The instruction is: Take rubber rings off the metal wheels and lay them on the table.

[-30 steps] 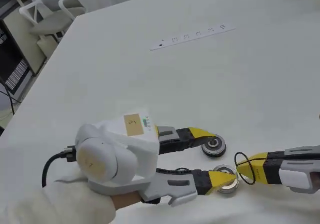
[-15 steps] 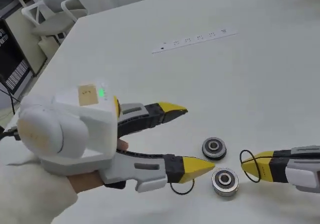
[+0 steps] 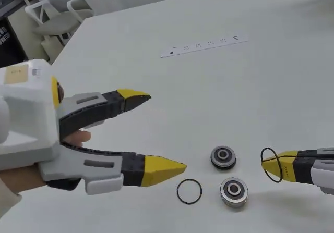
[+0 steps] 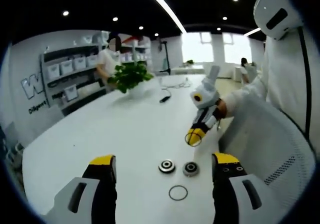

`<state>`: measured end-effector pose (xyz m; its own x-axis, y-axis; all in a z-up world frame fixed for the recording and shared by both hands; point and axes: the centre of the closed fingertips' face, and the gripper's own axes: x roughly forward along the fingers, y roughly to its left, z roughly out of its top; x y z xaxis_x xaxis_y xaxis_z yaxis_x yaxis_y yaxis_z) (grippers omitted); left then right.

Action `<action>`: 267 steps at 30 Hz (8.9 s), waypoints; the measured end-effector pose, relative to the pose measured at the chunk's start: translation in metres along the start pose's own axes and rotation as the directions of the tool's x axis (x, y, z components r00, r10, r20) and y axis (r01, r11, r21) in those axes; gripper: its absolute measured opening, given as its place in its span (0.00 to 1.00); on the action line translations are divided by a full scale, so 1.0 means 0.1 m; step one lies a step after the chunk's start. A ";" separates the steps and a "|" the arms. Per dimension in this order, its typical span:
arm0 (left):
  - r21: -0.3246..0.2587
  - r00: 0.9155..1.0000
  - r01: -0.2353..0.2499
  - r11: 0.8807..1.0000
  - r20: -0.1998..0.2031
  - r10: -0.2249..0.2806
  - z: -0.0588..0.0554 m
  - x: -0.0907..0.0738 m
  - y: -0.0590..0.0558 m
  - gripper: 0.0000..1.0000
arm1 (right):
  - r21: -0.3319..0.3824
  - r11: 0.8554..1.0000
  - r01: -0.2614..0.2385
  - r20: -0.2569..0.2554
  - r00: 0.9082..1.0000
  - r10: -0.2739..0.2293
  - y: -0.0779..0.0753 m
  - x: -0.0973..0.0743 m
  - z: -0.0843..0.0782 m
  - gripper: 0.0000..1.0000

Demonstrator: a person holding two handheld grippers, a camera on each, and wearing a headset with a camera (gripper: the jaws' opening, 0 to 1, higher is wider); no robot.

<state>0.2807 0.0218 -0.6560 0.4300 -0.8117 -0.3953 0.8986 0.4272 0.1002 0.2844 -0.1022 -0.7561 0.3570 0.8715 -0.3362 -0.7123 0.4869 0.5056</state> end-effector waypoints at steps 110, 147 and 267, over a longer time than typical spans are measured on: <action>-0.265 0.965 -0.239 0.934 -0.172 0.198 -1.06 -0.76 -0.17 0.96 | -0.275 0.953 -0.129 -0.346 0.938 0.027 0.23 1.05 -0.17 0.00; -0.266 0.961 -0.250 0.931 -0.188 0.204 -1.14 -0.77 -0.12 0.95 | -0.305 0.949 -0.086 -0.363 0.931 -0.032 0.13 0.94 -0.19 0.02; -0.040 0.990 0.052 0.998 -0.128 -0.057 -0.29 0.46 0.08 0.89 | -0.395 0.918 0.023 -0.252 0.958 -0.133 -0.39 0.35 -0.15 0.42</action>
<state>0.3048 -0.0006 -0.6992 0.3631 -0.7770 -0.5141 0.9156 0.3998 0.0424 0.3152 -0.0916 -0.7994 0.2844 0.7556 -0.5900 -0.8845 0.4442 0.1426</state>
